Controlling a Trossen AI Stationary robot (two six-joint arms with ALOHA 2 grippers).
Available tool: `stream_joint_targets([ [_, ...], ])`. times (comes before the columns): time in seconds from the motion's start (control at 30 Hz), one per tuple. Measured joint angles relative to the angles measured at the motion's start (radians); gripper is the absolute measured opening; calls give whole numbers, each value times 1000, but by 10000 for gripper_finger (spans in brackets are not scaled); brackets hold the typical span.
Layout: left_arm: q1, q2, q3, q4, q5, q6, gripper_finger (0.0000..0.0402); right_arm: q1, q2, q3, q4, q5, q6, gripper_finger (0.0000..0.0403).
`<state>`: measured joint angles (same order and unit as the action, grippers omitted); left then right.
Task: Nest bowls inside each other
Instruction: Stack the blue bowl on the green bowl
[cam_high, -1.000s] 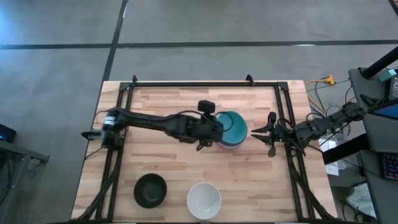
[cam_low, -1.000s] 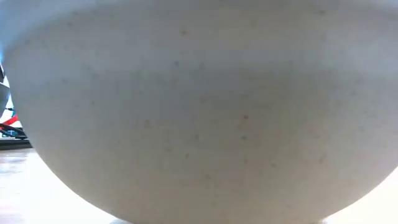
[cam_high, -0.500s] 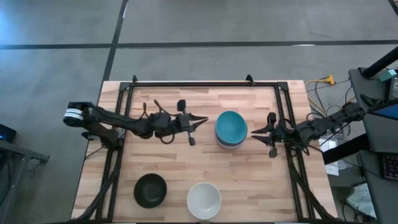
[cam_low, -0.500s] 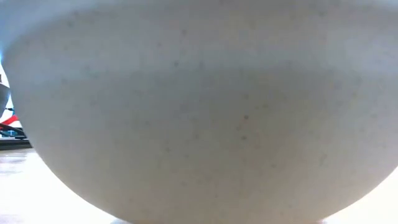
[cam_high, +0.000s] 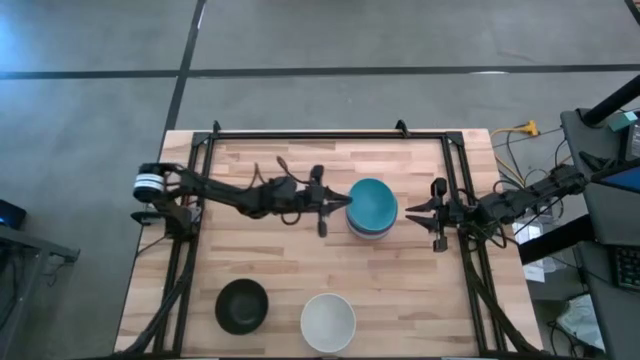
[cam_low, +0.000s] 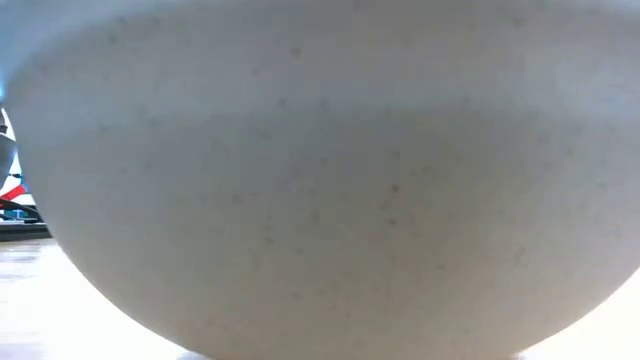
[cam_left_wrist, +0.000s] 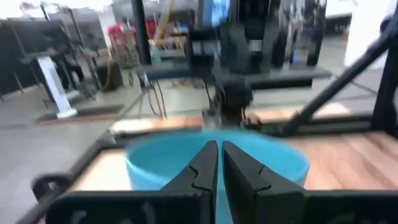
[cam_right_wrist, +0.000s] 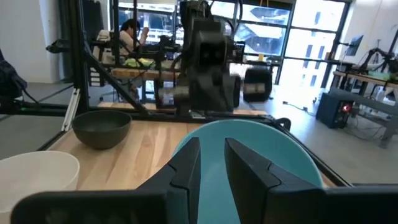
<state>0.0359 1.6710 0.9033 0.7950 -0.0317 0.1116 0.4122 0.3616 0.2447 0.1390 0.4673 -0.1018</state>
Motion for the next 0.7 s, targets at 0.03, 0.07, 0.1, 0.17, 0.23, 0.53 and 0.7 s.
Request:
stream_joint_targets([
  [0.03,1,24,9,-2,6,-1,8,0,0,0,0,0,0,68],
  [0.07,3,43,18,-3,13,-3,8,0,0,0,-2,0,1,68],
  [0.1,5,62,29,1,17,-8,8,0,0,0,-7,0,4,68],
  [0.17,12,94,49,7,35,-31,8,0,0,0,-16,0,11,68],
  [0.23,22,119,63,-1,63,-53,8,0,0,0,-27,0,14,68],
  [0.53,33,71,70,-14,80,-54,8,0,3,0,-68,1,41,68],
  [0.7,33,39,66,-71,80,-54,8,0,26,0,-60,21,61,68],
])
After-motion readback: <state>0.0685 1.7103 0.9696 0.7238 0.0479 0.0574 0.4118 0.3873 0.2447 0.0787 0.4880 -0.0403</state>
